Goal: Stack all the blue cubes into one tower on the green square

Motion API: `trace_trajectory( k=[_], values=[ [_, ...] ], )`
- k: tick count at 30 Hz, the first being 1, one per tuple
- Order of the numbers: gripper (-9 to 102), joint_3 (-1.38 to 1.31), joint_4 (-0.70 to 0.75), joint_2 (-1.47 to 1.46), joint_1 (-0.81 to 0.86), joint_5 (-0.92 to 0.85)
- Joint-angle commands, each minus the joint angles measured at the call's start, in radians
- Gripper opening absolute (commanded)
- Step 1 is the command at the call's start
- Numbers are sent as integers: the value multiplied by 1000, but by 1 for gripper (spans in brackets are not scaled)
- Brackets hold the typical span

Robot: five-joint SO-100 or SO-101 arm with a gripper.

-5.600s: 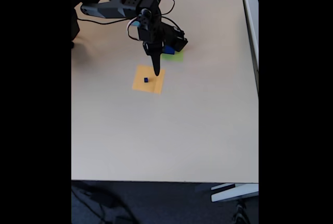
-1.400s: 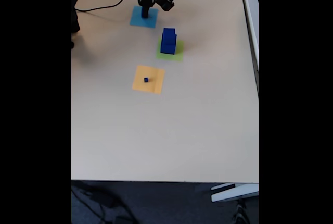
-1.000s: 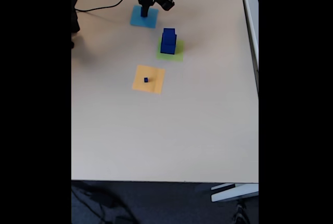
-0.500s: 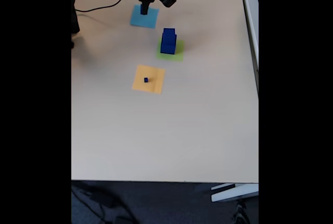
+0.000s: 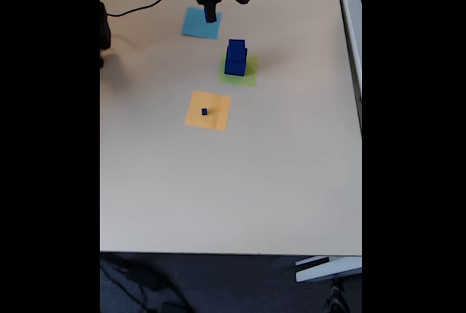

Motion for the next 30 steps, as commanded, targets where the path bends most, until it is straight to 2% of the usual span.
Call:
trace_trajectory(
  k=[1, 6, 30],
  values=[
    [4, -34, -5, 74, 44, -60],
    [3, -110, 0, 25, 81, -110],
    [0, -370, 6, -167, 144, -69]
  ],
)
